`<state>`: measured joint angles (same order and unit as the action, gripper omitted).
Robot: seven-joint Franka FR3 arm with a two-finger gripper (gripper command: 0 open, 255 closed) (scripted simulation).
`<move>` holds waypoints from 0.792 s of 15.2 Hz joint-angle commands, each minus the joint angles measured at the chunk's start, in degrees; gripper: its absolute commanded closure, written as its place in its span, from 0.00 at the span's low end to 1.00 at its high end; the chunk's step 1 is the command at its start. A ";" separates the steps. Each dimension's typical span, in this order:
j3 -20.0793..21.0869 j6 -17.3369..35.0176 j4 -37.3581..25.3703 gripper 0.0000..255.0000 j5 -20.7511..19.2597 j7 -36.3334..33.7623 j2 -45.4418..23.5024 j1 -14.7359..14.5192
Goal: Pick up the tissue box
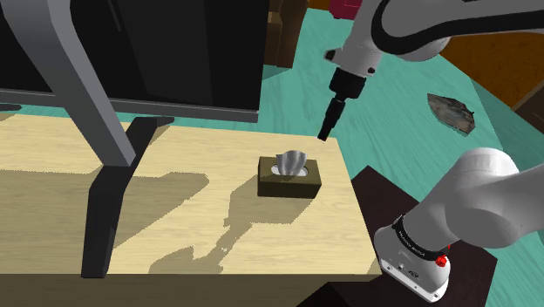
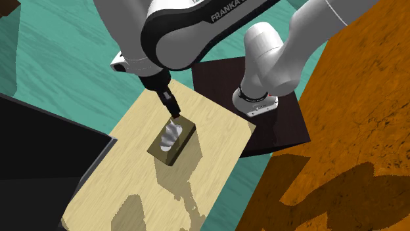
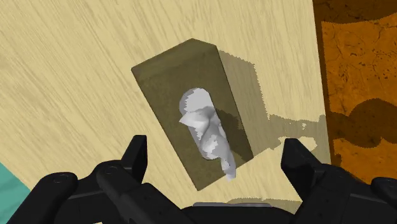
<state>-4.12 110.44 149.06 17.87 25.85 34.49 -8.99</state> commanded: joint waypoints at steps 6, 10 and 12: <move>-3.42 13.97 1.10 0.00 15.93 16.33 -10.69 -9.28; -4.30 17.45 0.96 0.00 21.65 22.47 -14.76 -12.01; -4.44 18.75 1.49 0.00 22.68 23.81 -15.90 -12.34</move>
<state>-8.43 128.32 150.19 39.77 48.64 19.31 -21.07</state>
